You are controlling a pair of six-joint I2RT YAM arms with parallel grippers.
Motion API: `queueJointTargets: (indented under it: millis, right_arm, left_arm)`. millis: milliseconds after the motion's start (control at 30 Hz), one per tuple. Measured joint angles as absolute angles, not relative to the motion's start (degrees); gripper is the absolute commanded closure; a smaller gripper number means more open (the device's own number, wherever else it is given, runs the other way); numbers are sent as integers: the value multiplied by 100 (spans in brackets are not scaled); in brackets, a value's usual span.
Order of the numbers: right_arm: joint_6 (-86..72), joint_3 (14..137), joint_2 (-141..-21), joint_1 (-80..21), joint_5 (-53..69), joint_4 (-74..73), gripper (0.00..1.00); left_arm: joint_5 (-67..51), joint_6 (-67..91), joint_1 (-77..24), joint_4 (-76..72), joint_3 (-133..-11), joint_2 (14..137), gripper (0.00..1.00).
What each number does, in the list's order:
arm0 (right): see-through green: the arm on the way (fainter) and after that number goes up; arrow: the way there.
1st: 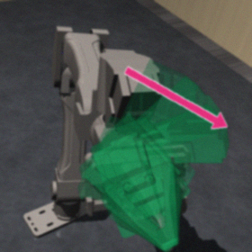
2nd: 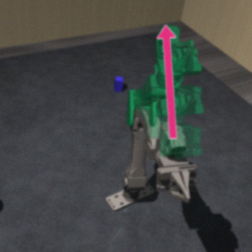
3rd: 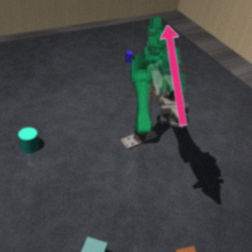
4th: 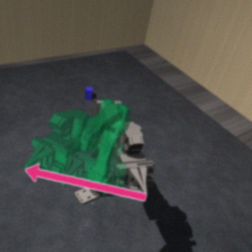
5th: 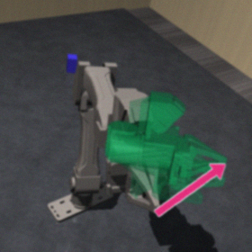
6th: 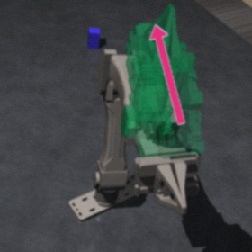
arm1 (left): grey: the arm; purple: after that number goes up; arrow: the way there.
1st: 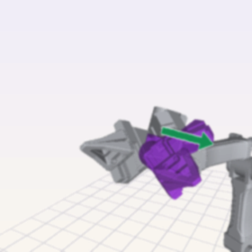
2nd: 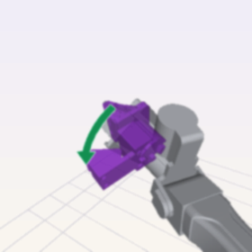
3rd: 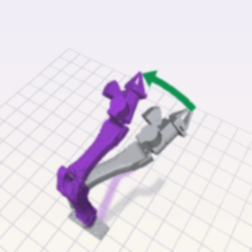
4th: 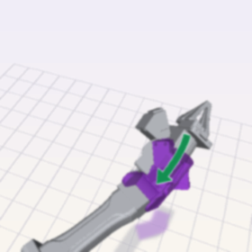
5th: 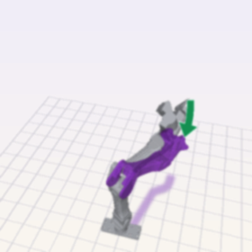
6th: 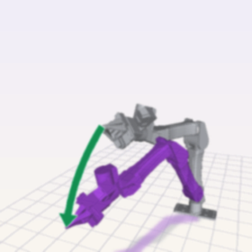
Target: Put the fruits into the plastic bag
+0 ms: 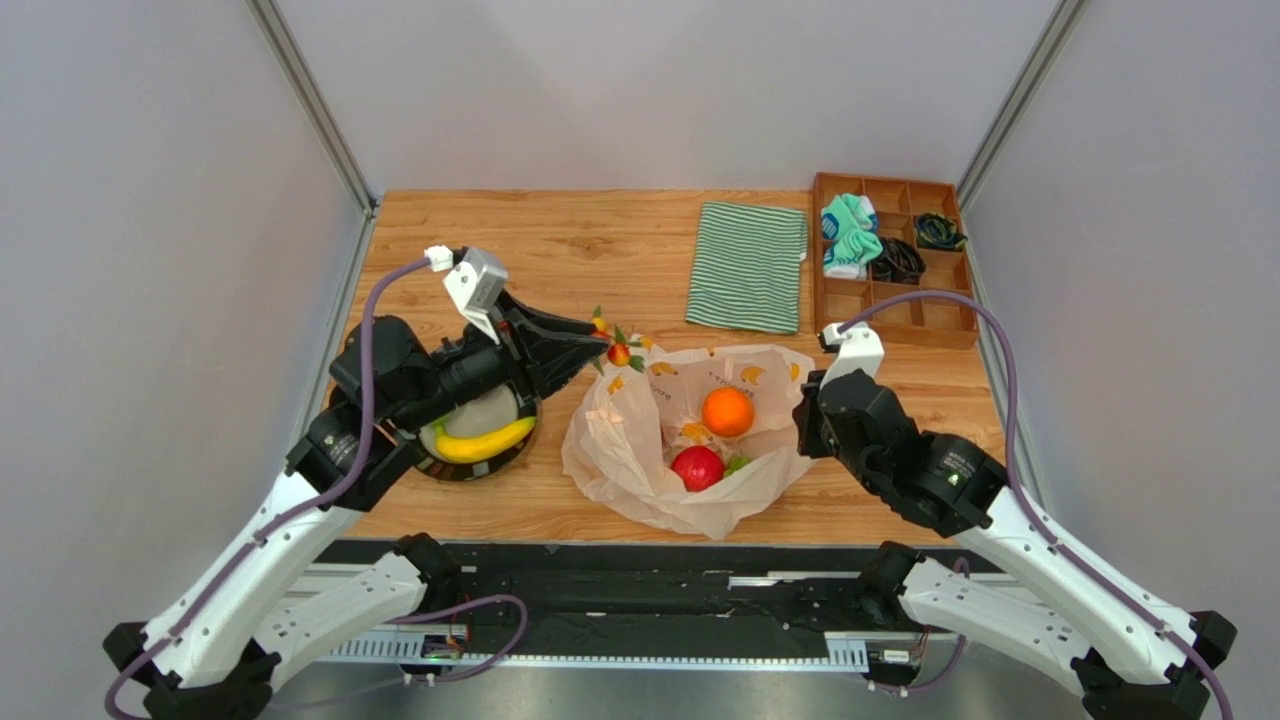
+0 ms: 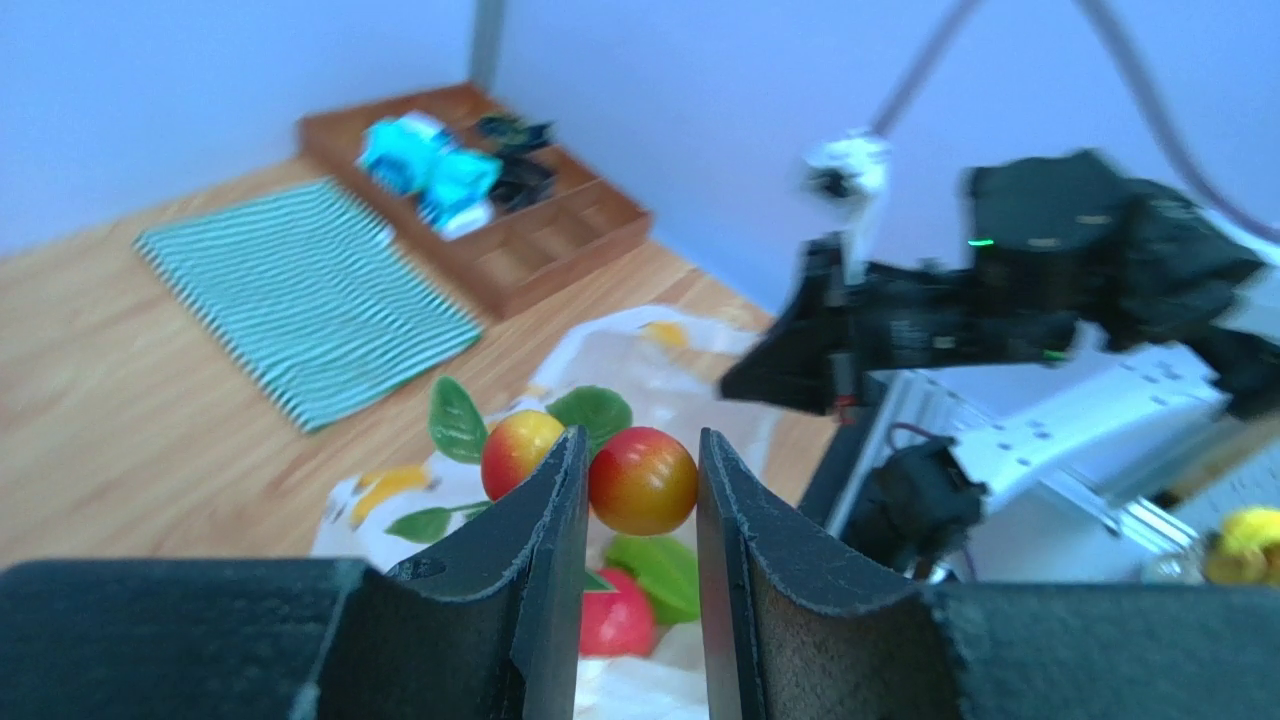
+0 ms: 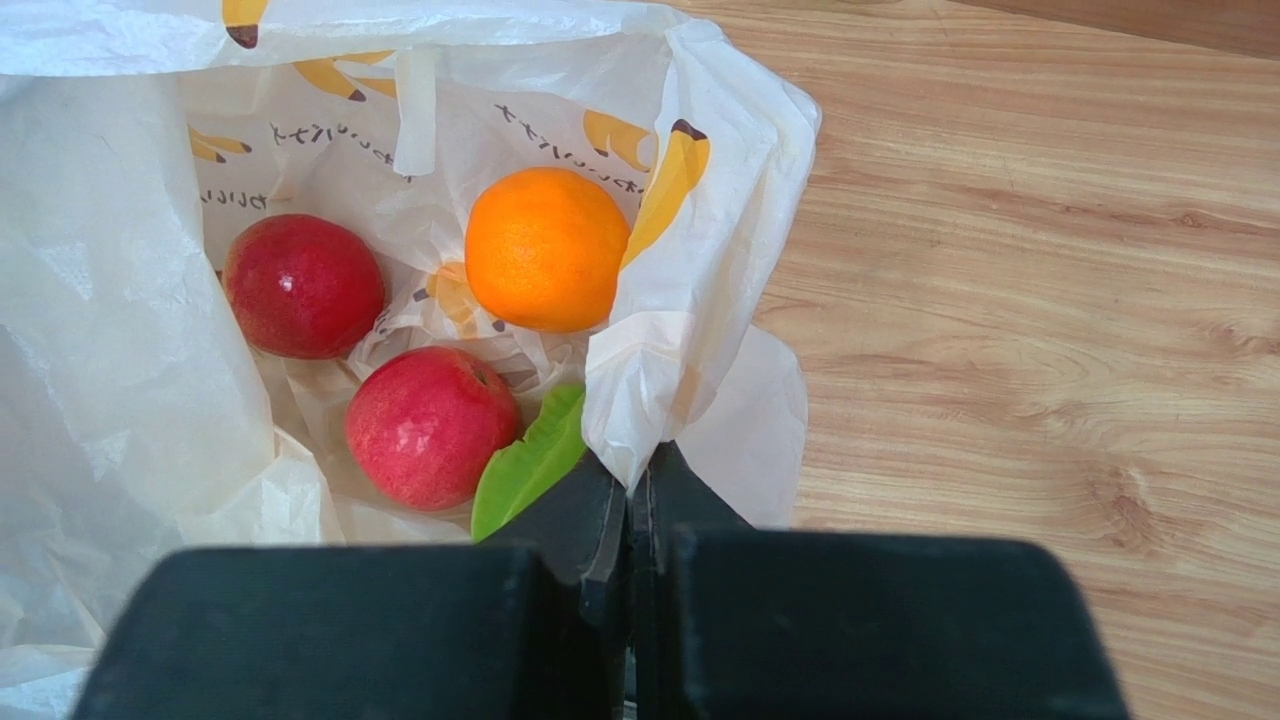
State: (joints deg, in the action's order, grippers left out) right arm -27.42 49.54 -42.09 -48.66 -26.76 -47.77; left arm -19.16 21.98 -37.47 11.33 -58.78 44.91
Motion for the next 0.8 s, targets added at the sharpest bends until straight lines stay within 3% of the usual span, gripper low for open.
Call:
queueJointTargets:
  millis: [300,500,800]
  right_arm:
    - [-2751,4954,-4206,-4866,-2646,-4768,100]
    - [-2759,4954,-4154,-4866,-2648,-4768,100]
    - [-2759,4954,-4121,-4866,-2648,-4768,100]
  left_arm:
    - [-1765,1612,-5758,639,-7013,5905,100]
    - [-1205,1623,-5929,993,-6987,7137,100]
    - [-685,2180,-5994,1280,-6635,7688,100]
